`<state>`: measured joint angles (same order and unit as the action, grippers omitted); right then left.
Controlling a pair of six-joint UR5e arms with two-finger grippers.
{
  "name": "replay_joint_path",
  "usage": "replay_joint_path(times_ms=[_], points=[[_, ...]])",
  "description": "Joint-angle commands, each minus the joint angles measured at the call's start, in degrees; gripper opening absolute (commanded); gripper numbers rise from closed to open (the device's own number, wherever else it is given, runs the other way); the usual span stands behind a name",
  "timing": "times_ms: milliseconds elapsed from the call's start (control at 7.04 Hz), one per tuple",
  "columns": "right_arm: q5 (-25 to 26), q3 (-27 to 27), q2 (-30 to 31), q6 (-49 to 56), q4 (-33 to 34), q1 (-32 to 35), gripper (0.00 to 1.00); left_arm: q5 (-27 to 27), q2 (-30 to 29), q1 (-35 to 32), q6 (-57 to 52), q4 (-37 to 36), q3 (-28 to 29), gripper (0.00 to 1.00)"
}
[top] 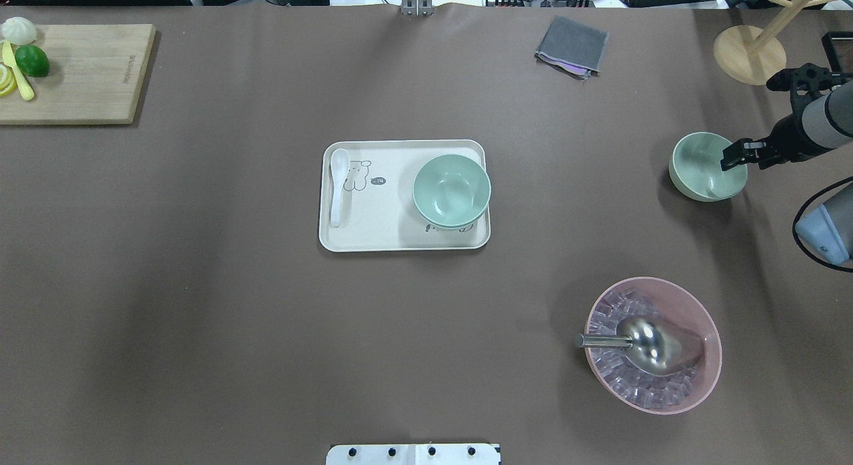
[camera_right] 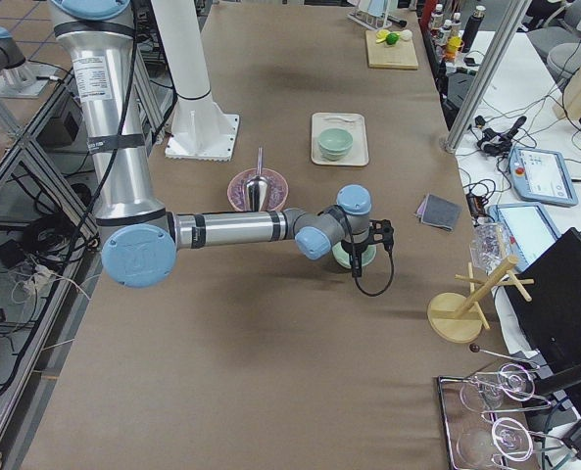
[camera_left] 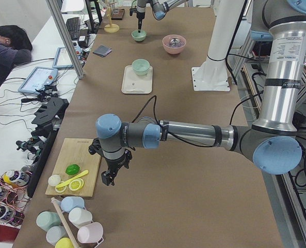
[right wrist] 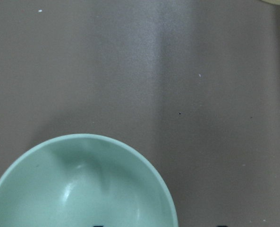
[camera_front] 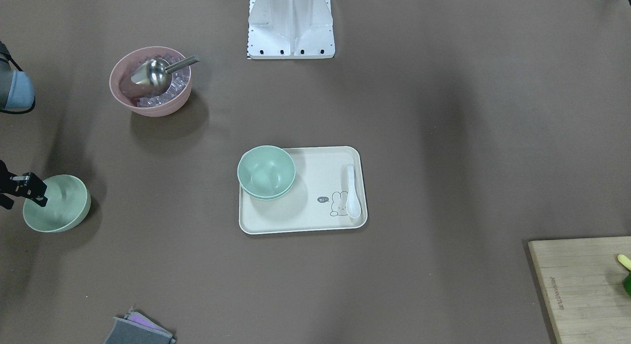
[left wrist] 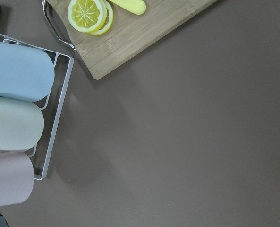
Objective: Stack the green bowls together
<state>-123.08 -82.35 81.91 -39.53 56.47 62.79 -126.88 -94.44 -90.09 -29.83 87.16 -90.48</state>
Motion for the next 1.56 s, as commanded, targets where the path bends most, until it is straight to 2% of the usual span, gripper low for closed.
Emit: replay_joint_path(times_ms=[0,426,853,995,1137,1279,1421], points=[[0.0,0.7,0.0,-0.7,-1.0,0.0,0.47,0.0,0.1,0.0,0.0,0.0,0.0,0.99],[-0.3,0.2,-0.4,-0.8,-1.0,0.0,0.17,0.0,0.1,0.0,0.0,0.0,0.0,0.99],[-0.3,0.1,-0.4,-0.8,-1.0,0.0,0.16,0.0,0.1,0.0,0.0,0.0,0.0,0.99],[-0.3,0.0,-0.6,-0.8,-1.0,0.0,0.0,0.0,0.2,0.0,0.0,0.0,0.0,0.99],[-0.6,-0.4,-1.0,-0.8,-1.0,0.0,0.0,0.0,0.1,0.0,0.0,0.0,0.0,0.99],[-1.7,-2.4,-1.6,-1.2,-0.5,0.2,0.0,0.0,0.1,0.0,0.0,-0.1,0.0,0.99],[-6.6,-3.3,-4.4,-7.9,0.6,0.5,0.0,0.0,0.2,0.0,0.2,-0.2,0.1,0.99]])
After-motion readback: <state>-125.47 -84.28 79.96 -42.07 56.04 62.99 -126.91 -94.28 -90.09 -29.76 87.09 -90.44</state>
